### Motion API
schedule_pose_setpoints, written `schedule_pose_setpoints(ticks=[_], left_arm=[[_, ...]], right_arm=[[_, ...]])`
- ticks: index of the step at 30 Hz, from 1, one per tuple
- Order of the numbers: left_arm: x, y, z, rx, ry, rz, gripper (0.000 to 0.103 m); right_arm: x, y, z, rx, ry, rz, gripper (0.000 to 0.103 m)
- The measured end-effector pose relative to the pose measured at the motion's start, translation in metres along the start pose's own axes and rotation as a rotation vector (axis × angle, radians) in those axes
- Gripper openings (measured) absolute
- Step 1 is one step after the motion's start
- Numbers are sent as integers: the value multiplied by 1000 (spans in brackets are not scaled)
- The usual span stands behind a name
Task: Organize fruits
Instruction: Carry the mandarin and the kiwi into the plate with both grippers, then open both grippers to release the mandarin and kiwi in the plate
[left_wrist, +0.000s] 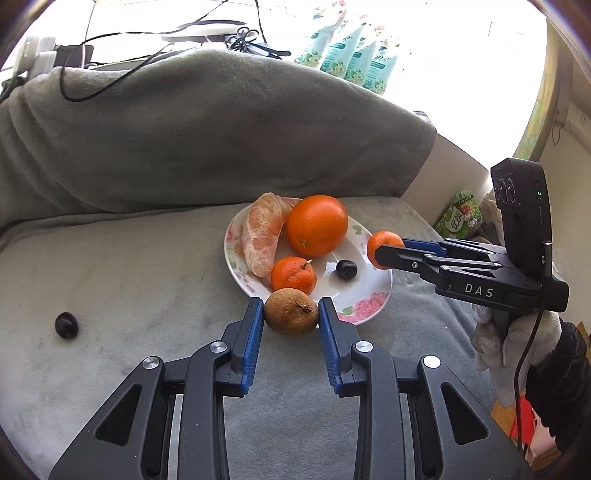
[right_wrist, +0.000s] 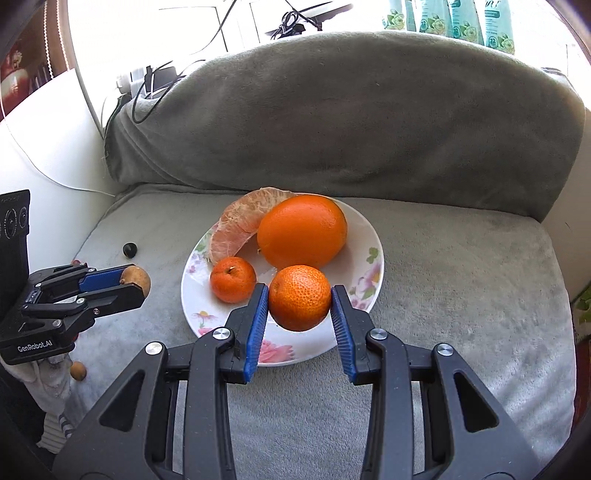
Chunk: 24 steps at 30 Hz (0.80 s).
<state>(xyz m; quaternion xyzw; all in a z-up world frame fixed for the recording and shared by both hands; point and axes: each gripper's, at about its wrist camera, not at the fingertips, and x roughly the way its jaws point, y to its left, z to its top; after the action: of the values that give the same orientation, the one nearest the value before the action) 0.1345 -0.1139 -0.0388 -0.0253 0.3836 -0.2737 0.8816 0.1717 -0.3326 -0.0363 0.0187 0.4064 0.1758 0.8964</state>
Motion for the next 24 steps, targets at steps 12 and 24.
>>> schedule_pose_setpoints(ticks=[12,24], left_arm=[[21,-26,4,69,29,-14,29],[30,-33,7,80,30,-22,29]], right_arm=[[12,-13,5,47,26,10,36],[18,-13,5,59,31,3,37]])
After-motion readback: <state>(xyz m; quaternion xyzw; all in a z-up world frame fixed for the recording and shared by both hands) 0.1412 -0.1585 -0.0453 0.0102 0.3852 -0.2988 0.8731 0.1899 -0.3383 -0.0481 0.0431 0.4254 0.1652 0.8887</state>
